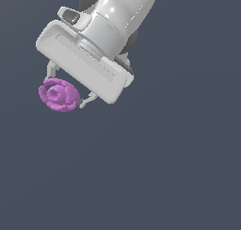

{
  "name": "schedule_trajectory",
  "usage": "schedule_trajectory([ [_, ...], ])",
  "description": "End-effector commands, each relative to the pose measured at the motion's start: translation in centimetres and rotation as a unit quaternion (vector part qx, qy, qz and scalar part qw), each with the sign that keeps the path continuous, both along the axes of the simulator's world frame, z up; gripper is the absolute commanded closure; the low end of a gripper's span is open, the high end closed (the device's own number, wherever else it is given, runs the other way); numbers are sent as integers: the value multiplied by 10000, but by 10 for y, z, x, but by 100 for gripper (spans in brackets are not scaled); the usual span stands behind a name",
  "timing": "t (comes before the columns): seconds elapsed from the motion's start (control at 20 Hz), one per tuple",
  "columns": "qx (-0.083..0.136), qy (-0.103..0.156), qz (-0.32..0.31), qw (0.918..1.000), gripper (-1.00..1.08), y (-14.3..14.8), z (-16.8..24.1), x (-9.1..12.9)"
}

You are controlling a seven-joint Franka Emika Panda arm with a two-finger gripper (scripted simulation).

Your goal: Pick up the object and move it to a goal position.

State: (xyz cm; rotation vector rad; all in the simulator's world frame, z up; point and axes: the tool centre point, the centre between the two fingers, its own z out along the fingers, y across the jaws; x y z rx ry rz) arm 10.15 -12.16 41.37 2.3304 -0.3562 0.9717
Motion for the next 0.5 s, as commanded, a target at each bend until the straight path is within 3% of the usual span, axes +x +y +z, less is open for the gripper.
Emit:
schedule_trajectory([
  [0.0,-82,-161,-134,9997,108,0,15,-2],
  [0.45,-289,-542,-465,9970,108,4,51,-8],
])
